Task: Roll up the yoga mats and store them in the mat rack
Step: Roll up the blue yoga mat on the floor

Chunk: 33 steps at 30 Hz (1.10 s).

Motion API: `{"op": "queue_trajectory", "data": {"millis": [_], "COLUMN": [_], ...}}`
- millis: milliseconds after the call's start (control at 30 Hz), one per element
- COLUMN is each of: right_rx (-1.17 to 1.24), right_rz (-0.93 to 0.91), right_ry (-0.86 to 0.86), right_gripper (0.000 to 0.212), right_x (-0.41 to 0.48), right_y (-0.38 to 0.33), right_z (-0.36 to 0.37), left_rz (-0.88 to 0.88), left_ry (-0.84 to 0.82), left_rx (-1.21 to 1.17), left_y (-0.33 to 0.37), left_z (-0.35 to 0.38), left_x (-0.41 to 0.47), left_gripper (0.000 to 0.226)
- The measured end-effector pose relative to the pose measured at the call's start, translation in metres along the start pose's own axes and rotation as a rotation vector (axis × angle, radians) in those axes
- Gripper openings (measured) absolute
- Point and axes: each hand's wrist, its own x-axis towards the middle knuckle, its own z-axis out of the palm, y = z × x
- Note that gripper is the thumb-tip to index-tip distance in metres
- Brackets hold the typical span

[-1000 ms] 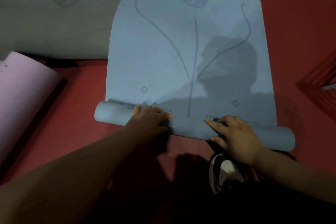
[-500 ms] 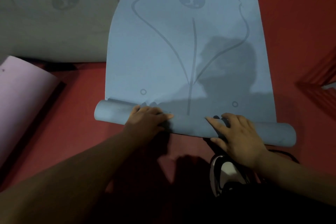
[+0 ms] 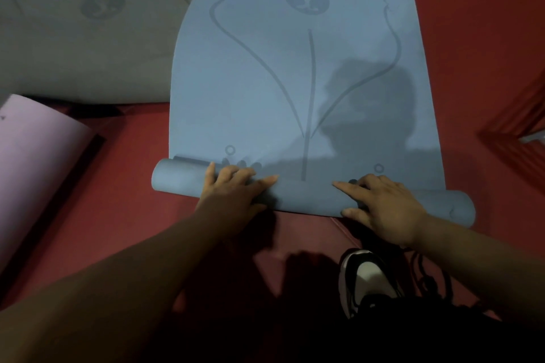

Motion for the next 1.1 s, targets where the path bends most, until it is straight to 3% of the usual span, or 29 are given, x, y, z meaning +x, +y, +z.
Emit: {"op": "queue_trajectory", "data": {"millis": [167, 267, 767, 933, 1100], "right_rx": [-0.084, -0.092, 0.119, 0.035, 0.043], "right_rz": [0.026, 0.054, -0.031, 0.000, -0.006], "right_ry": [0.155, 0.164, -0.201, -0.055, 0.095], "right_gripper": [0.068, 0.068, 0.053, 0.062, 0.057], "right_x": [-0.014, -0.015, -0.039, -0.048, -0.062], "right_y": [-0.007, -0.008, 0.011, 0.003, -0.003], "right_z": [0.007, 0.008, -0.002, 0.008, 0.025], "left_rz": [0.006, -0.024, 0.078, 0.057, 0.047], "left_ry": [-0.039, -0.119, -0.379, -0.363, -0.301], "left_rx": [-0.005, 0.000, -0.076, -0.087, -0.088], "left_y": [-0.003, 0.001, 0.029, 0.028, 0.027], "left_z": [-0.012, -0.025, -0.018, -0.011, 0.000], "left_x": [0.008, 0.016, -0.011, -0.009, -0.013], "left_gripper": [0.055, 0.054, 0.052, 0.054, 0.057]}}
